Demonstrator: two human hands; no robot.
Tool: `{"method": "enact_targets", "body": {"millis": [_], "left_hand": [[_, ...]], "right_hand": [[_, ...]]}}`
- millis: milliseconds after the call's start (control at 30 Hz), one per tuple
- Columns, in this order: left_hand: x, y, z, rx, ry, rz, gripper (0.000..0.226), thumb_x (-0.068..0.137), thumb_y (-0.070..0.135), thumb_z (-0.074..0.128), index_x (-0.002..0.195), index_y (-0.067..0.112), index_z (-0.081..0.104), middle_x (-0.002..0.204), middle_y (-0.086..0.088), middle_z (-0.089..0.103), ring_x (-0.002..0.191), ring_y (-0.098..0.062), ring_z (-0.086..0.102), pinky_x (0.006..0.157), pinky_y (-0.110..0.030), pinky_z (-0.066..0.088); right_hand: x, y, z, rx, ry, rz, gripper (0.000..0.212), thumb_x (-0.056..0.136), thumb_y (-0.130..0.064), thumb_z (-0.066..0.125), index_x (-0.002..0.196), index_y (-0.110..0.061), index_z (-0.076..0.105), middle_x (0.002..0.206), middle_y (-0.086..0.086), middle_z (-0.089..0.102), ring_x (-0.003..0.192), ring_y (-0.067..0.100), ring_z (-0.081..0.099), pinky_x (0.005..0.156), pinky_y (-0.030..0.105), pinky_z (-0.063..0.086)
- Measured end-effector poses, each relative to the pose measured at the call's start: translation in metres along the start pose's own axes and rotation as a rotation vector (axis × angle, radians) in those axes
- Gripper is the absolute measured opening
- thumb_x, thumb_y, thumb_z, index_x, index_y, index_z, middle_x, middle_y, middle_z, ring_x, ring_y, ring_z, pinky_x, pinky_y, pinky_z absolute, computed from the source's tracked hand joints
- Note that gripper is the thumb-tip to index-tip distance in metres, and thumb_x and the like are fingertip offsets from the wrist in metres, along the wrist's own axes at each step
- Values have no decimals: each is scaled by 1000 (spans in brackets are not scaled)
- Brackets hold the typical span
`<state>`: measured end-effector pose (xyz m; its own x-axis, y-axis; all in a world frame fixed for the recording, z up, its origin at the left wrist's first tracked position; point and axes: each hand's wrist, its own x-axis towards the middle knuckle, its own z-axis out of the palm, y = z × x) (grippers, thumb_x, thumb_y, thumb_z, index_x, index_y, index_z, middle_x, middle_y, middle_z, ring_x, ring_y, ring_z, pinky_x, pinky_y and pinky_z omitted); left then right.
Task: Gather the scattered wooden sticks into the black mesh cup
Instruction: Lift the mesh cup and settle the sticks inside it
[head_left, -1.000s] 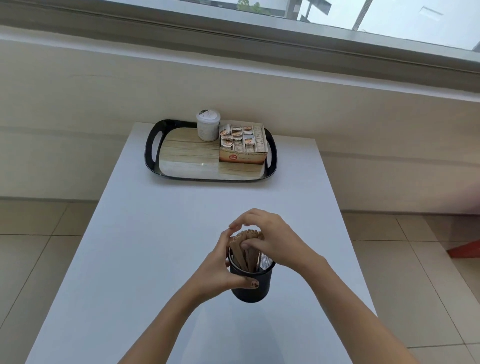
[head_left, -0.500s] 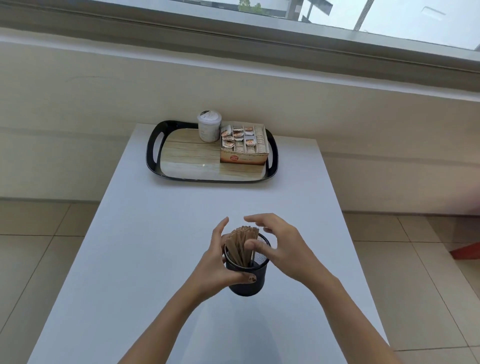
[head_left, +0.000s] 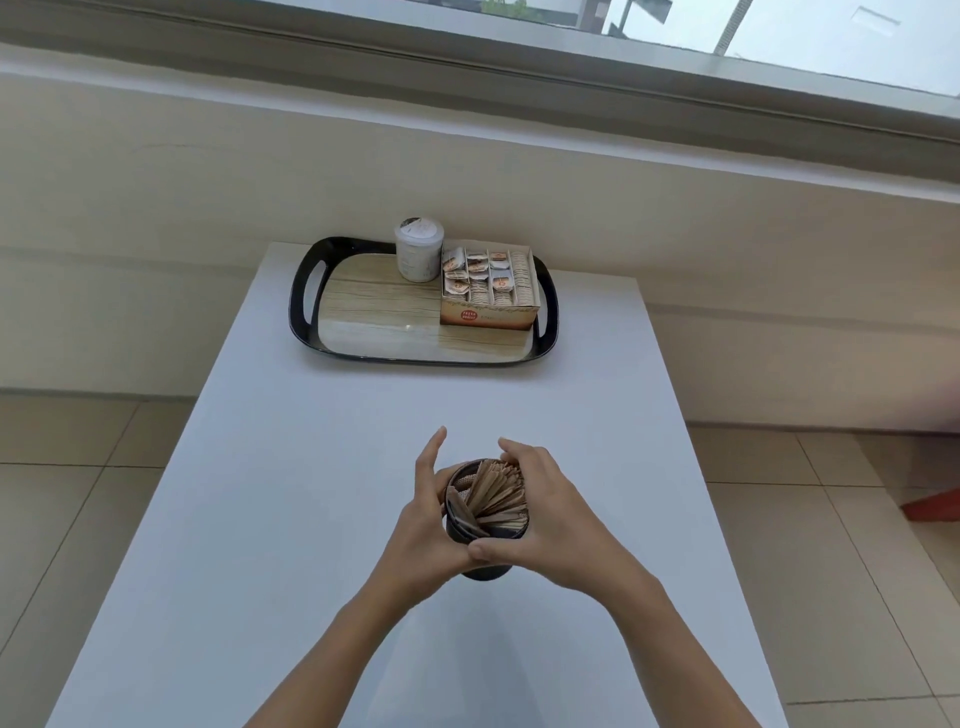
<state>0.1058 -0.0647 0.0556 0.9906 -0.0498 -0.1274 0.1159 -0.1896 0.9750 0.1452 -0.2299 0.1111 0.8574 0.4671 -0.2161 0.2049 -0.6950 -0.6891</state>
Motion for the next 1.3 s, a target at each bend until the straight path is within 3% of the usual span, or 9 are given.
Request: {"method": "enact_targets", "body": {"millis": [200,400,533,633,733,900,1100,1200,1300], "left_hand": [[4,-4,-1,-26,-21,-17,127,56,28,90,145,52,2,124,27,56,113,-6,61,99,-36,50],[11,-5,-4,-14,-43,-28,126,57,27,91,143,56,3,125,28,54,112,-4,61,96,-32,51],[13,-4,-4,-21,-38,-46,125,56,19,89,141,58,5,123,33,53,112,1,60,88,-20,50],[14,-3,0,-28,-37,-49,125,56,20,87,143,56,5,122,33,54,109,4,60,80,-10,49],[14,-1,3,-26,-31,-44,125,59,15,86,144,54,3,120,33,53,107,7,59,73,-8,49],[15,2,3,-32,-28,-26,125,60,9,85,144,53,3,122,31,55,104,2,63,67,-7,51],[14,3,-2,-37,-4,4,123,59,8,86,142,56,10,125,24,55,103,-2,64,65,-19,57],[12,1,-6,-22,46,20,123,58,9,88,144,52,11,125,24,55,109,-3,61,74,-25,59],[11,-1,-8,11,98,58,121,59,12,90,145,46,13,126,24,55,116,-3,58,87,-16,51]], "right_hand": [[5,4,-6,-27,-76,-14,100,66,-45,81,148,-26,25,142,-16,32,132,0,30,103,13,28],[13,3,-11,-47,-87,-21,95,65,-53,80,143,-28,33,143,-16,28,133,1,24,106,17,26],[19,-1,-4,-72,183,-27,45,77,-47,72,115,-34,54,131,-15,36,122,4,30,104,25,30],[25,-5,3,-151,217,-18,24,75,-37,75,97,-34,65,133,-14,35,125,6,27,101,22,25],[29,-7,10,-251,175,-33,20,74,-38,72,94,-35,70,140,-11,31,129,9,20,99,20,18],[35,-10,16,-297,147,-51,11,78,-34,68,88,-35,71,145,-12,32,132,14,22,103,26,22],[32,-4,10,-224,121,-83,4,79,-32,70,83,-32,70,144,-15,33,133,11,22,106,30,23],[28,4,1,-106,126,-72,8,79,-28,74,82,-27,67,142,-18,33,132,7,25,107,30,26],[22,6,-2,33,154,-50,13,80,-23,73,82,-32,63,138,-19,35,130,3,28,103,22,28]]}}
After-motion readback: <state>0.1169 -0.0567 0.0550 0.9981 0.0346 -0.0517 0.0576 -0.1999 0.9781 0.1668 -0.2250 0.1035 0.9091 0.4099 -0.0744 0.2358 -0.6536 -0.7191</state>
